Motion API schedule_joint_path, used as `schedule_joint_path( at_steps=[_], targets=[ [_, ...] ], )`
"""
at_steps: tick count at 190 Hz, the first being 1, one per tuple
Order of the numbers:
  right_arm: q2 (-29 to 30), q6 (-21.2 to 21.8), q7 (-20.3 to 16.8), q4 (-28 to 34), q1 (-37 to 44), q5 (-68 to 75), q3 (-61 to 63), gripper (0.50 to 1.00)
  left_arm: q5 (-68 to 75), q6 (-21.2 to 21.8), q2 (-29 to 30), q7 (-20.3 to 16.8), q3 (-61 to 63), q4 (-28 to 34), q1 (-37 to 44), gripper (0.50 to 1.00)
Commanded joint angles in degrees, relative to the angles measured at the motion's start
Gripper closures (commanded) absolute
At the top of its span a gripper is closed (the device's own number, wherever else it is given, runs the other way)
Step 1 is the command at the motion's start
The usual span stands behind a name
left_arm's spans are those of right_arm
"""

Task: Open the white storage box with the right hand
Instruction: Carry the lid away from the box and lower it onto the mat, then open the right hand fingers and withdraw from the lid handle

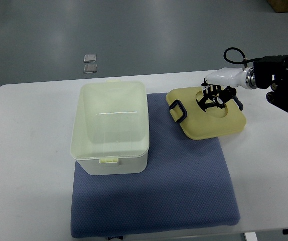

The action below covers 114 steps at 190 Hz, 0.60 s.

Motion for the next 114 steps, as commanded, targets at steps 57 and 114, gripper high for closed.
schedule_joint_path(
  at_steps=[57, 114],
  targets=[
    [-2.3, 3.4, 0.8, 1.9, 2.7, -0.4, -0.3, 0.746, 0.0, 0.0, 0.0, -0.1, 0.1, -0.1, 0.0, 0.5],
    [-4.5, 4.6, 0.9, 2.9, 5.9, 2.0, 0.9, 0.722, 0.0, 0.0, 0.0, -0.1, 0.1, -0.1, 0.0, 0.5]
  ],
)
